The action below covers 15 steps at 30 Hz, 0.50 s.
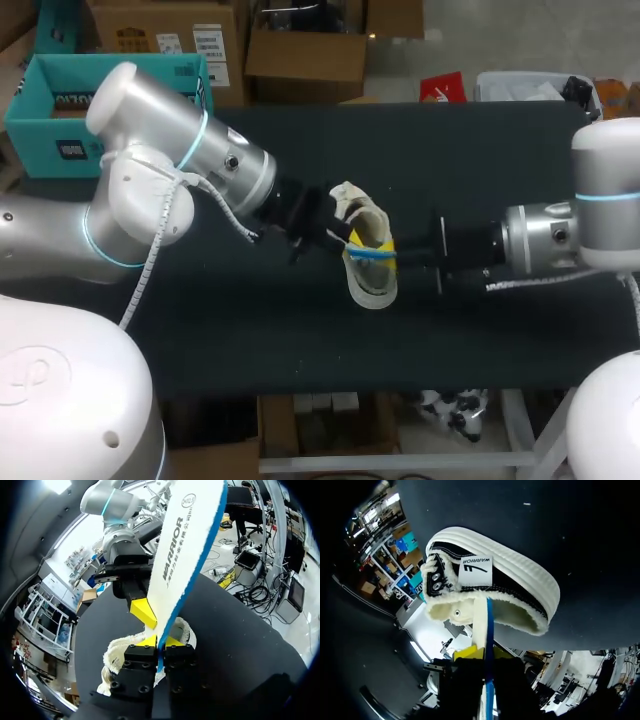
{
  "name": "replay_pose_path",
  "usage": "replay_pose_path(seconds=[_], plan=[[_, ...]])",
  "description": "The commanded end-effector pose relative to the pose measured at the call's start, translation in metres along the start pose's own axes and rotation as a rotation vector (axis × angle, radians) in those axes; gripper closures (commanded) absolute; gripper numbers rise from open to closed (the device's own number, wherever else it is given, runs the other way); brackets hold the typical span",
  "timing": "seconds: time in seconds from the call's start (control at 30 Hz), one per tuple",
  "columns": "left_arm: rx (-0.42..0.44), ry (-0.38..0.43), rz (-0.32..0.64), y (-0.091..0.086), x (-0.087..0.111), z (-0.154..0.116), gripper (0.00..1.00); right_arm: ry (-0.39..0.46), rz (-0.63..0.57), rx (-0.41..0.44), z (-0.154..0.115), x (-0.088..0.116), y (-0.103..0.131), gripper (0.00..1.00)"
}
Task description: Open the shoe tongue, take the insole out of the shoe, put the insole back into the shoe, and pack the shoe into the shoebox
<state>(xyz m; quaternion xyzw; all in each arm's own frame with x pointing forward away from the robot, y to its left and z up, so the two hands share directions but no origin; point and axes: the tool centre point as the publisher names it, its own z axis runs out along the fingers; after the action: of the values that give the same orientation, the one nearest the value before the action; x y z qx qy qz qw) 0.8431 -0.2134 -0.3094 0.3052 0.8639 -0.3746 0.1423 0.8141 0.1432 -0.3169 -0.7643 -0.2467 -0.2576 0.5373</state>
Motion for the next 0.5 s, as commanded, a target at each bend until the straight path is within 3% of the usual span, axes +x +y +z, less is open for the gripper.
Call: replay_pose_path(seconds=[0.03, 0.5], plan=[[-0.011, -0.002, 0.001, 0.003, 0.000, 0.004, 1.00, 0.001, -0.014, 0.000, 0.009, 0.000, 0.008, 1.00], [-0.047, 0.021, -0.008, 0.023, -0.011, 0.018, 1.00, -0.005, -0.037, -0.048, 0.023, -0.004, 0.025, 1.00]])
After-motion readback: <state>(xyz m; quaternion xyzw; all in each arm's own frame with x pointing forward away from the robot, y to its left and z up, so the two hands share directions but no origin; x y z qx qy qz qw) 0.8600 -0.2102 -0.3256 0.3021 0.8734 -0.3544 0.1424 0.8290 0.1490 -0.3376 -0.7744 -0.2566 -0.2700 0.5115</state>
